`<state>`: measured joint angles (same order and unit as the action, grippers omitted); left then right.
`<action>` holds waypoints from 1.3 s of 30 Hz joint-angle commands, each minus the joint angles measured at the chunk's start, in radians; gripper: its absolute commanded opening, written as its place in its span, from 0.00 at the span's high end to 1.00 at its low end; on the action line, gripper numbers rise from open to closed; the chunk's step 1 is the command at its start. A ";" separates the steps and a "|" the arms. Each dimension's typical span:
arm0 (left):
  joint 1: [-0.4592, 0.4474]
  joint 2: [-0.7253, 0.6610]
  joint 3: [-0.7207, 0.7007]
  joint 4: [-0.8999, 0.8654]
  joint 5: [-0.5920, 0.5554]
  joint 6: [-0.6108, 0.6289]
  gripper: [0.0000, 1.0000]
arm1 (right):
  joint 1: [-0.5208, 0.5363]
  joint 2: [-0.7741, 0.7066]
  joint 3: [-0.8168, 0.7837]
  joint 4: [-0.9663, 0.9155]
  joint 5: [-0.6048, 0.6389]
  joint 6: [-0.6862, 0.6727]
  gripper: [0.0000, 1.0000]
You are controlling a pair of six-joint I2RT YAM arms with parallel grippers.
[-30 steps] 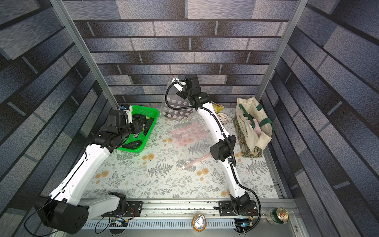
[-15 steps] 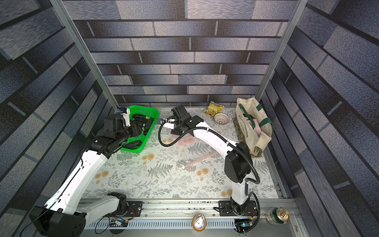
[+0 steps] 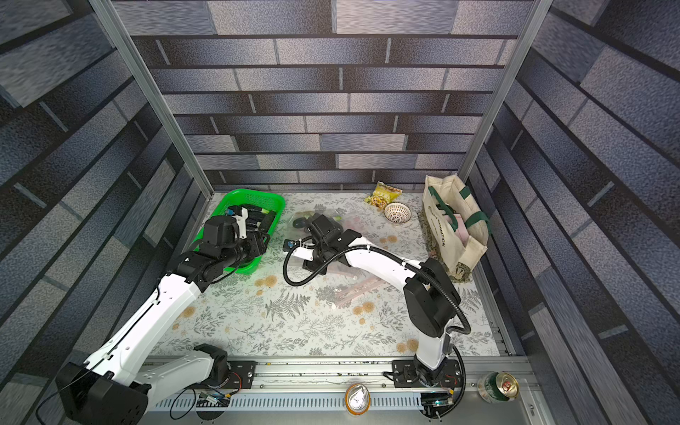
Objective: Place the eggplant in a zip-top bag and seal the zipper
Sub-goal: Place the zipper food storage bag at the center of the board, then adjust the zipper food storage bag at the center of the board.
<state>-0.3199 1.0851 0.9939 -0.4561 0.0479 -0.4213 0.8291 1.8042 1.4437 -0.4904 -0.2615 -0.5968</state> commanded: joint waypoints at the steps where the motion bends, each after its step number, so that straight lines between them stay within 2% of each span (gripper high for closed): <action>1: -0.020 -0.011 -0.031 0.026 -0.015 -0.048 0.42 | 0.003 -0.034 -0.024 0.047 -0.098 0.139 0.52; 6: -0.058 0.006 -0.066 0.062 -0.029 -0.084 0.42 | -0.053 -0.127 -0.105 0.084 -0.060 0.395 0.46; 10: -0.129 0.087 -0.087 0.122 -0.031 -0.128 0.43 | -0.217 -0.172 -0.188 0.108 -0.041 0.745 0.46; 13: -0.189 0.180 -0.087 0.171 -0.046 -0.144 0.44 | -0.331 -0.177 -0.264 0.111 -0.043 0.918 0.45; 20: -0.232 0.424 -0.007 0.264 -0.047 -0.159 0.45 | -0.434 -0.188 -0.446 0.177 0.014 1.030 0.47; 25: -0.229 0.619 0.158 0.261 -0.053 -0.105 0.46 | -0.462 -0.165 -0.513 0.195 0.041 1.049 0.51; 31: -0.186 0.794 0.306 0.238 -0.058 -0.082 0.47 | -0.486 -0.203 -0.578 0.199 0.066 1.064 0.54; 39: -0.121 0.936 0.423 0.184 -0.092 -0.050 0.48 | -0.543 -0.201 -0.635 0.143 0.116 1.103 0.60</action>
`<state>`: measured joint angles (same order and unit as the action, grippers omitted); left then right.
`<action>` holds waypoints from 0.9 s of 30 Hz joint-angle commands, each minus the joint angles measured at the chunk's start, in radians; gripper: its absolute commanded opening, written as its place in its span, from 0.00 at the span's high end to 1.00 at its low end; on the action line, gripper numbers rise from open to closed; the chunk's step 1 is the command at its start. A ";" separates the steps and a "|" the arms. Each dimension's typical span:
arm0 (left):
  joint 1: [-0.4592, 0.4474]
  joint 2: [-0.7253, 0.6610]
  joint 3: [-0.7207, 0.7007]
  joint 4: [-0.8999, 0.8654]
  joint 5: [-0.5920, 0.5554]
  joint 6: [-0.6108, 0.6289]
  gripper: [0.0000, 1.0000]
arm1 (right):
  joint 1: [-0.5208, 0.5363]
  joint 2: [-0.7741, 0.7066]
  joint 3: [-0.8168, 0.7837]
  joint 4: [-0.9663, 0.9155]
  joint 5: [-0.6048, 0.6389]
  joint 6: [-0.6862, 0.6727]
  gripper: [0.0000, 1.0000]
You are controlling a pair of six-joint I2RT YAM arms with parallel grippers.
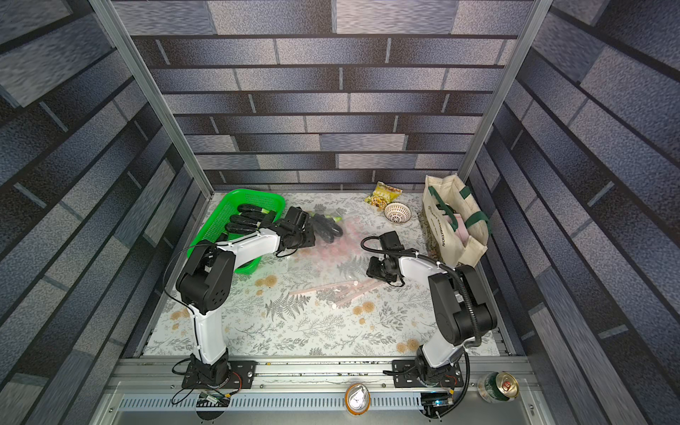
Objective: Place the eggplant in a zip-top bag and seal the zipper
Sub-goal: Adjust the zipper food storage bag at the center of the board.
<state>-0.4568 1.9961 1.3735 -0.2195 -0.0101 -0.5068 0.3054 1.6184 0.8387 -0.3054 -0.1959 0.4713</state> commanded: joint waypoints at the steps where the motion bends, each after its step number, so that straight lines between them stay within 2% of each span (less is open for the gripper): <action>1: 0.020 0.039 0.054 -0.063 -0.048 0.040 0.48 | -0.027 -0.018 -0.038 -0.056 0.068 0.044 0.60; 11: 0.047 0.156 0.184 -0.114 -0.087 0.050 0.50 | -0.145 -0.154 -0.137 -0.192 0.210 0.095 0.61; 16: 0.050 0.204 0.269 -0.136 -0.088 0.068 0.49 | -0.233 -0.215 -0.155 -0.227 0.206 0.069 0.60; 19: 0.031 0.157 0.290 -0.160 -0.081 0.071 0.47 | -0.237 -0.286 -0.131 -0.225 0.116 0.034 0.58; 24: -0.053 -0.011 0.190 -0.099 -0.049 0.069 0.46 | -0.225 -0.426 -0.087 -0.206 -0.076 0.014 0.60; 27: -0.121 -0.052 0.164 -0.087 0.002 0.049 0.46 | -0.198 -0.465 -0.091 -0.177 -0.119 0.036 0.62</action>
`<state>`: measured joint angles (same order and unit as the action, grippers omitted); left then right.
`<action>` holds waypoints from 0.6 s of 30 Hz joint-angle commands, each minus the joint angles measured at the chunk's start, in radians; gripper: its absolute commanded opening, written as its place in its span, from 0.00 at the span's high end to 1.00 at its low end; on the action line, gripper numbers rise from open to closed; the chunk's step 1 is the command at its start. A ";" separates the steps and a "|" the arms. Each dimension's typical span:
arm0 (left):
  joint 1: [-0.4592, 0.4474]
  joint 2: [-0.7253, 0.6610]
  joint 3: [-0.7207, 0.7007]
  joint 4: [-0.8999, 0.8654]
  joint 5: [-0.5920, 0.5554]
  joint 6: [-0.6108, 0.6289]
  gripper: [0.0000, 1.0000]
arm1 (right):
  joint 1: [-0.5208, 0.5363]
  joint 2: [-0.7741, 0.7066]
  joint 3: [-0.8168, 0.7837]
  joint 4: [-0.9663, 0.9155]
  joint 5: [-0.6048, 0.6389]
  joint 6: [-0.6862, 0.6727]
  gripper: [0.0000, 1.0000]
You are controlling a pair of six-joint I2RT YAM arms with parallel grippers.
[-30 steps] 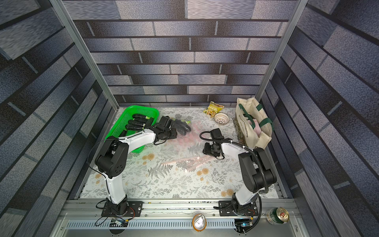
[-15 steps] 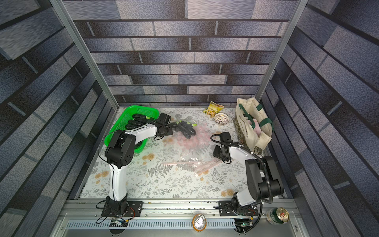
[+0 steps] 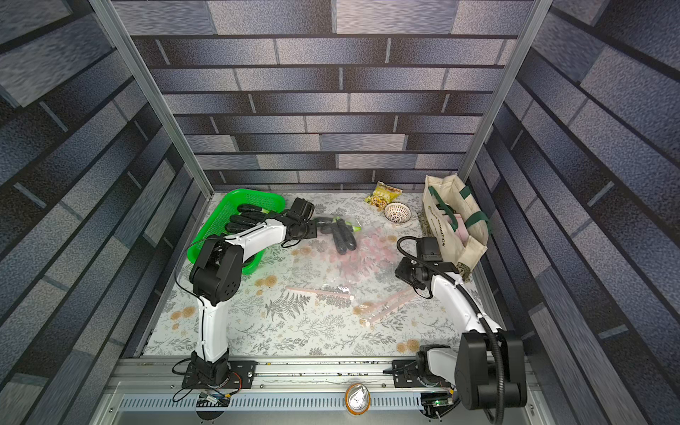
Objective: Place the eggplant in a zip-top bag and seal the zipper
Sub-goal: Adjust the zipper food storage bag at the center of the board.
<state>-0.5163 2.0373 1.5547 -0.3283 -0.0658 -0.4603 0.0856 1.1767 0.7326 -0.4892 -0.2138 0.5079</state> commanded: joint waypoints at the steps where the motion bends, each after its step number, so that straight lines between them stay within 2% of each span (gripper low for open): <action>1: -0.087 -0.094 -0.015 0.019 0.066 -0.002 0.46 | 0.029 -0.028 0.007 0.025 -0.121 0.011 0.62; 7: -0.207 -0.028 0.019 0.010 0.086 -0.035 0.48 | 0.050 0.007 -0.044 0.109 -0.201 0.044 0.64; 13: -0.253 0.069 0.073 -0.008 0.108 -0.064 0.49 | 0.051 0.083 -0.067 0.126 -0.197 0.026 0.63; 18: -0.263 0.128 0.118 -0.060 0.094 -0.075 0.48 | 0.051 0.140 -0.089 0.107 -0.142 0.012 0.63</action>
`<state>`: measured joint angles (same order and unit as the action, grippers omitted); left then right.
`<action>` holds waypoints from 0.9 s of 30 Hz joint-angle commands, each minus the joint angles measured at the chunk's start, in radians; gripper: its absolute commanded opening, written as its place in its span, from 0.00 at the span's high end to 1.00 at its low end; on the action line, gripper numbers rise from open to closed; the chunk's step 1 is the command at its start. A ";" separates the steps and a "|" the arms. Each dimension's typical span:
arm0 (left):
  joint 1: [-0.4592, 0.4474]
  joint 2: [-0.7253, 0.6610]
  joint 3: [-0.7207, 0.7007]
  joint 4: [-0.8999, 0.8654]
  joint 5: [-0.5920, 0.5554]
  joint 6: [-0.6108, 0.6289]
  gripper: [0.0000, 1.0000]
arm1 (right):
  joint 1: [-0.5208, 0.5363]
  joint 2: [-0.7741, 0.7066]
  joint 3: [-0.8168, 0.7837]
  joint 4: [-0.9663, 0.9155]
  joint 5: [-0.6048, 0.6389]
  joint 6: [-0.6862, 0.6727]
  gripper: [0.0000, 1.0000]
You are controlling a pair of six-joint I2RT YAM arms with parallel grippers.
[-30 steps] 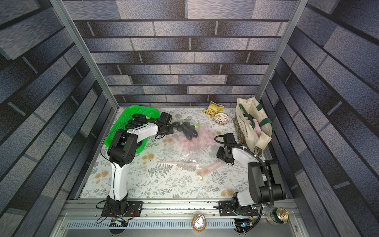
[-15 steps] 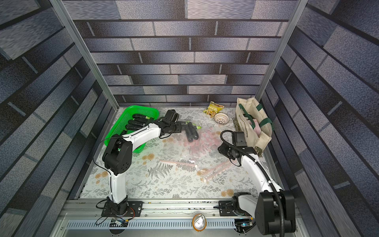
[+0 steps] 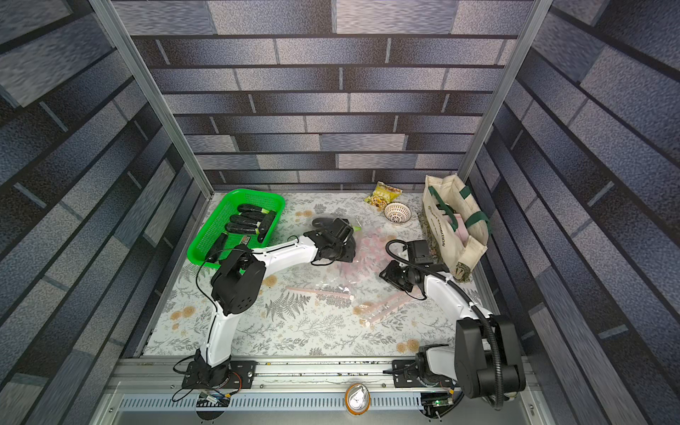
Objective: Place the eggplant in a zip-top bag and seal the zipper
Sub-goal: Adjust the zipper food storage bag at the center of the board.
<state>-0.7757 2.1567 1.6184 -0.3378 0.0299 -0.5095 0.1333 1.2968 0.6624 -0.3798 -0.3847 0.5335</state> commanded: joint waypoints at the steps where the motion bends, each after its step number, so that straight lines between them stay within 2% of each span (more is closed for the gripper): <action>1: 0.000 0.016 0.054 -0.057 -0.010 -0.031 0.48 | 0.002 0.028 -0.024 -0.006 0.038 -0.017 0.63; 11: 0.084 0.100 0.113 -0.018 -0.062 -0.011 0.48 | 0.003 0.050 -0.037 -0.076 0.123 -0.046 0.62; 23: 0.184 0.274 0.396 -0.059 -0.071 0.042 0.48 | 0.003 0.079 -0.043 -0.127 0.211 -0.057 0.61; 27: 0.193 0.270 0.446 -0.077 -0.059 0.066 0.48 | 0.003 0.013 -0.035 -0.098 0.150 -0.061 0.59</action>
<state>-0.5827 2.4363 2.0243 -0.3725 -0.0162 -0.4854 0.1333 1.3521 0.6262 -0.4492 -0.2268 0.4850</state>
